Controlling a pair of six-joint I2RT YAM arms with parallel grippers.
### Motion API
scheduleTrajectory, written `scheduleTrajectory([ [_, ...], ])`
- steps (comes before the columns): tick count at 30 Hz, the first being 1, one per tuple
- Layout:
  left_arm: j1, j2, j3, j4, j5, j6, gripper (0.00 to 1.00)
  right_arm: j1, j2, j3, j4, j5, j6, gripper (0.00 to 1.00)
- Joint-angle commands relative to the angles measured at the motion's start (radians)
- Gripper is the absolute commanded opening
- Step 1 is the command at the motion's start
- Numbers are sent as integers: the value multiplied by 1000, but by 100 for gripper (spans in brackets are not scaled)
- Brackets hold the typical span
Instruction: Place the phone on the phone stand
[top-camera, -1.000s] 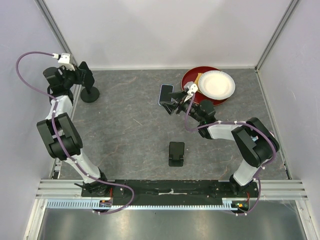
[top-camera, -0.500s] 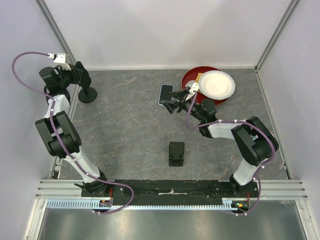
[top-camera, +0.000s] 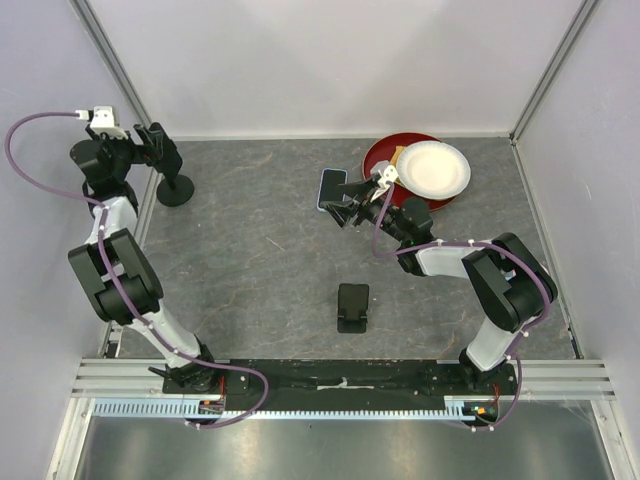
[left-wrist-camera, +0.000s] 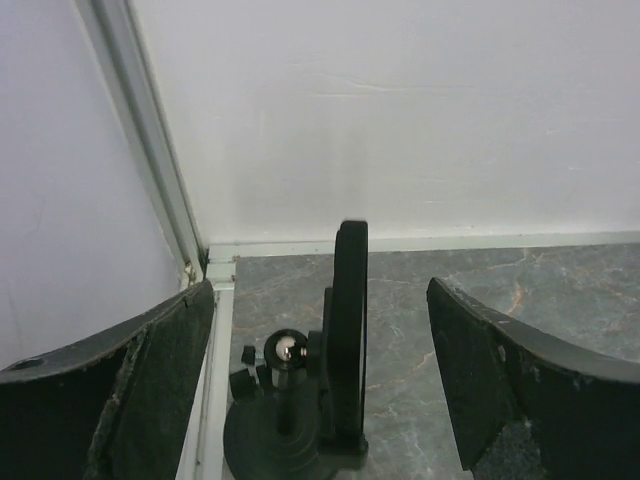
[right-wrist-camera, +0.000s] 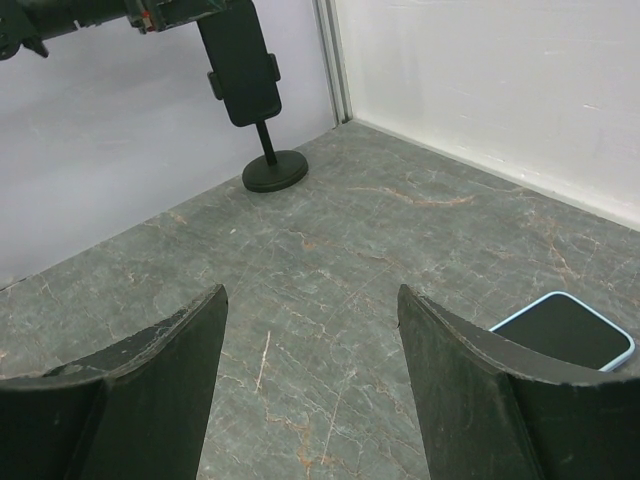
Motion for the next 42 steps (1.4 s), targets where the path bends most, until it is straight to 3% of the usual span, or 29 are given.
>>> scheduleTrajectory([
  [1, 8, -126, -148, 225, -109, -190, 93, -7, 7, 36, 52, -21, 9, 76],
  [6, -6, -301, -418, 414, -302, -443, 93, -9, 13, 47, 38, 8, 28, 76],
  [9, -52, -428, -525, 402, -418, -437, 93, -9, 19, 59, 23, 13, 38, 76],
  [13, -170, -615, -627, 294, -571, -354, 91, -15, 24, 62, 22, 24, 57, 76],
  [17, -297, -763, -668, 25, -715, -355, 89, -23, 30, 73, 4, 67, 83, 76],
  [21, -437, -809, -725, -12, -663, -387, 86, -24, 36, 87, -33, 83, 87, 76],
  [25, -644, -728, -695, -17, -499, -361, 81, -24, 50, 116, -103, 117, 87, 77],
  [29, -813, -515, -530, -122, -355, -246, 79, -26, 70, 198, -259, 224, 80, 77],
  [31, -883, -458, -468, -223, -355, -185, 78, -24, 90, 237, -381, 267, 72, 76],
  [37, -905, -461, -422, -242, -388, -166, 78, -17, 177, 393, -648, 416, 83, 76],
  [42, -905, -545, -443, -265, -474, -114, 77, 11, 312, 666, -1031, 571, 112, 78],
])
